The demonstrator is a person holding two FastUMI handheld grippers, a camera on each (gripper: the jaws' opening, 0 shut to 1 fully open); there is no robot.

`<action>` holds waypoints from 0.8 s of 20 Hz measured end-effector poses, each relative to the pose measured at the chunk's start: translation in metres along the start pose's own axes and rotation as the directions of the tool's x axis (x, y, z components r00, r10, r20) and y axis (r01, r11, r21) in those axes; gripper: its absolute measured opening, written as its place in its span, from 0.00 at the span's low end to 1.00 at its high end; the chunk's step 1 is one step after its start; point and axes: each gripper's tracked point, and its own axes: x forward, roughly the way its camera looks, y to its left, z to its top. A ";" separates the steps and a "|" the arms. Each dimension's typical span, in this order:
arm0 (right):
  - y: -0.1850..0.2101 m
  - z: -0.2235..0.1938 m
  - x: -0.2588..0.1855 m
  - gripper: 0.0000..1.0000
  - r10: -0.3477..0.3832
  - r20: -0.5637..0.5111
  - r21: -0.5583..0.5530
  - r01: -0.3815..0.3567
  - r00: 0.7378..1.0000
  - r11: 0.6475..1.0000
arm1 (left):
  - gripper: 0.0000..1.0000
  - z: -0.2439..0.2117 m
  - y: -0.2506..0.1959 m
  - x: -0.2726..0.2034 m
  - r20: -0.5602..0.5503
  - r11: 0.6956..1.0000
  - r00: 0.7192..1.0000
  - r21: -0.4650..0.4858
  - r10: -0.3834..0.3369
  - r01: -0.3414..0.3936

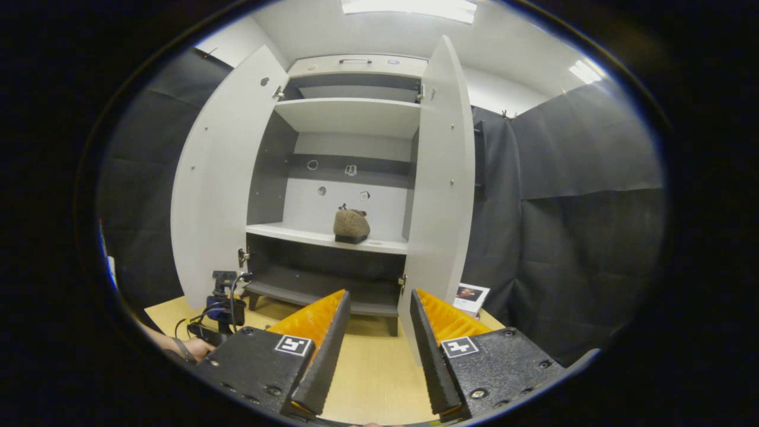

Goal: Grab one shoe with the right hand and put it into the shoe cabinet, grab the other shoe with the left hand and put it into the shoe cabinet; then close the right door with the right hand and the left door with the left hand.

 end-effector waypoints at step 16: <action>-0.005 -0.012 0.013 0.70 0.012 -0.014 0.048 -0.012 1.000 0.999 | 0.01 0.057 -0.044 -0.056 0.218 0.990 0.976 0.142 -0.009 -0.023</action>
